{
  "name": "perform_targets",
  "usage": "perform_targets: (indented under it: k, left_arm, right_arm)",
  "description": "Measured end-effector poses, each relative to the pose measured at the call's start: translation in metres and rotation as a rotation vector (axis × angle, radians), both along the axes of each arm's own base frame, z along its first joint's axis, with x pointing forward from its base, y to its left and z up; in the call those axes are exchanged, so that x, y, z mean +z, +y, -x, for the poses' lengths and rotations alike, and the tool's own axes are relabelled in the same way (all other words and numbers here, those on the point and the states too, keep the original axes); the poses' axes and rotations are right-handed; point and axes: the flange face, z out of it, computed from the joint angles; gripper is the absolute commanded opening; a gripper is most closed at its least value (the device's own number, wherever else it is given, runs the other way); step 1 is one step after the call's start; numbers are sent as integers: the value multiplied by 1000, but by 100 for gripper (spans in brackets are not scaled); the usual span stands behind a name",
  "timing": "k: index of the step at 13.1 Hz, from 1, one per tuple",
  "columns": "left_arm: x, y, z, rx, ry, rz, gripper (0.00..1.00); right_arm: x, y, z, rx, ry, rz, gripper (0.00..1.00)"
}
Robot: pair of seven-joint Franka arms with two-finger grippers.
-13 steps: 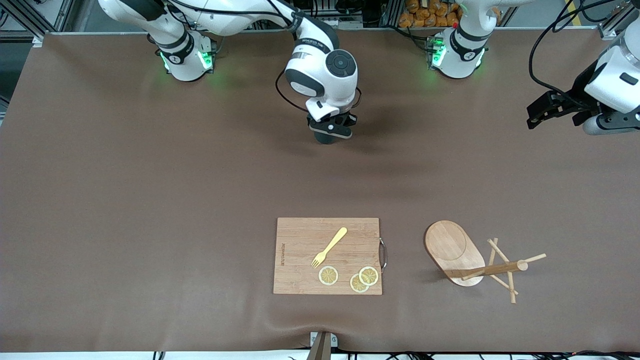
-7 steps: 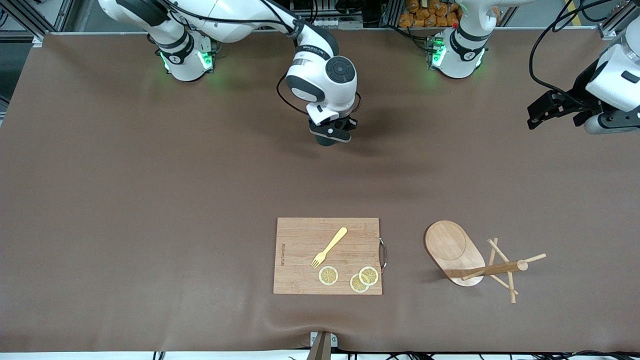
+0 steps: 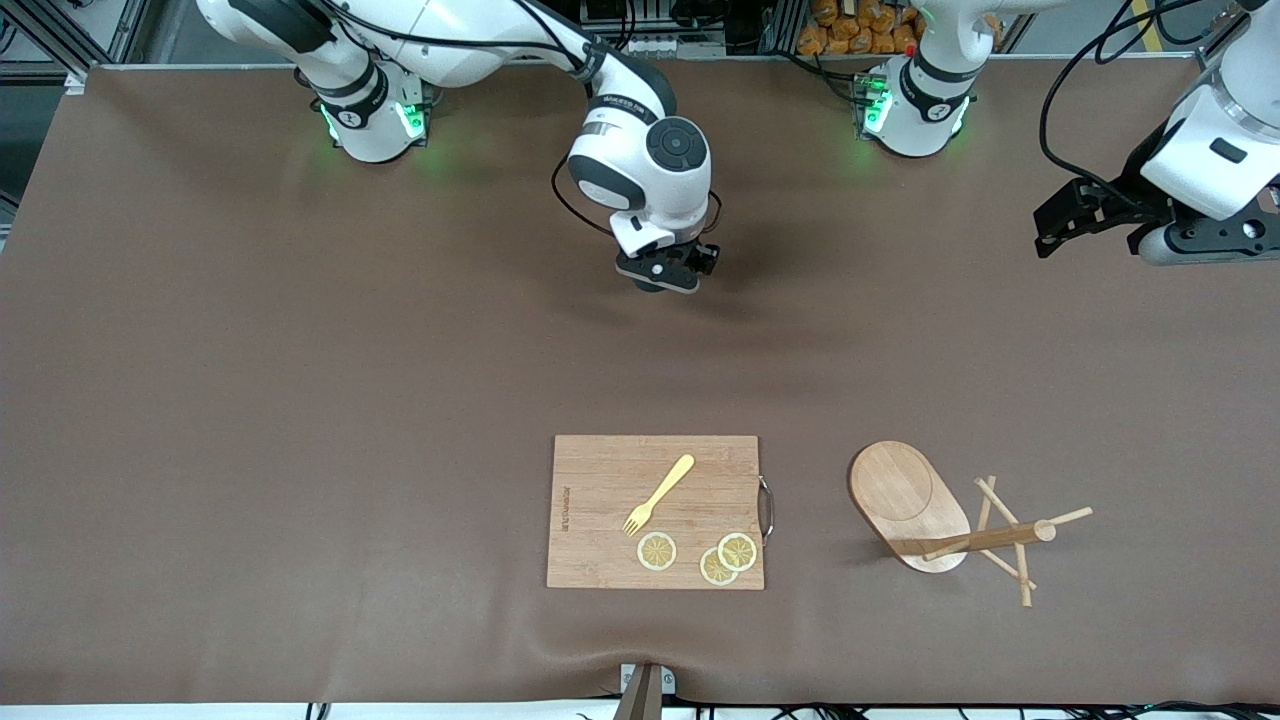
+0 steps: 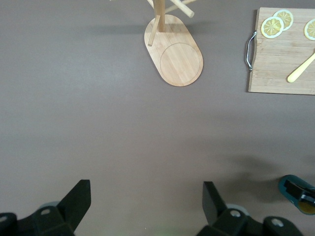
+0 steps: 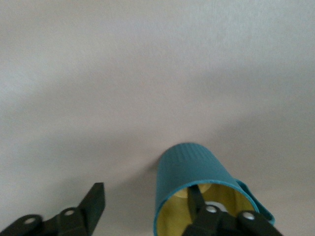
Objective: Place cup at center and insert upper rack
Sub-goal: 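Set the mug down, open the right gripper while the left gripper approaches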
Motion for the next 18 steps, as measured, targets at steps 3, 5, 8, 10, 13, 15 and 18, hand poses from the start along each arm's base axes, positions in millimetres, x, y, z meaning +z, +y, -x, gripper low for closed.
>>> perform_targets:
  k: [3,5,8,10,13,15,18]
  left_arm:
    - [6,-16,2,-1,-13,3,100]
    - [7,-45,9,18,-17,3,100]
    - [6,-96,23,51,-19,2,100]
    - [5,-137,39,93,-20,1,100]
    - [-7,-195,63,129,-4,-7,100]
    - [-15,-212,66,138,7,-6,100]
    - [-30,-239,73,175,12,-30,100]
  right_arm:
    - [44,-21,-29,-23,-13,-21,100]
    - [75,-48,-54,3,-28,-9,100]
    - [107,-90,-91,61,-51,3,100]
    - [130,-127,-122,85,-65,-11,100]
    - [178,-211,-171,132,-88,-19,100]
    - [206,-267,-190,179,-80,-31,100]
    - [234,-349,-206,259,-53,-21,100]
